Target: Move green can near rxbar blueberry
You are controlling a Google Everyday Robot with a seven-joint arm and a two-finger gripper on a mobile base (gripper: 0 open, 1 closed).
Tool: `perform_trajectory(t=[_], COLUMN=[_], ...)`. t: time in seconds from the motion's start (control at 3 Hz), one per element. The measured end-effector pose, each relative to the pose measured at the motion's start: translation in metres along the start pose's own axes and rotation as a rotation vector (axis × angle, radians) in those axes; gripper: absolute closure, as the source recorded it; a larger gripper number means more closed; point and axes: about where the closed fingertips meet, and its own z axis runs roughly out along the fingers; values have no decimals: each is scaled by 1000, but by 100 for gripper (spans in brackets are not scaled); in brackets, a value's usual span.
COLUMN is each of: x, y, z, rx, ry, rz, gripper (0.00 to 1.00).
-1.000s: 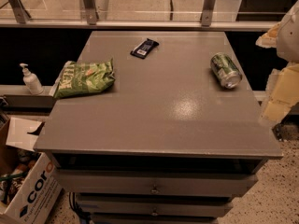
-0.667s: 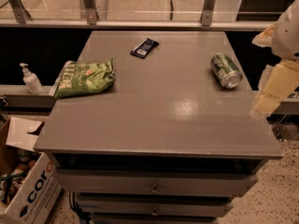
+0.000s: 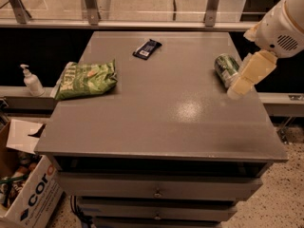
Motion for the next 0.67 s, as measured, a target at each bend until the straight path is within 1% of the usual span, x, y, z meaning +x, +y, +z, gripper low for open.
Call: perform_trajectory(t=[0.33, 0.67], x=[9, 20], y=[-29, -50], z=[5, 27], rx=[61, 98], ry=[-22, 0], rz=[64, 129], gripper=[0, 0])
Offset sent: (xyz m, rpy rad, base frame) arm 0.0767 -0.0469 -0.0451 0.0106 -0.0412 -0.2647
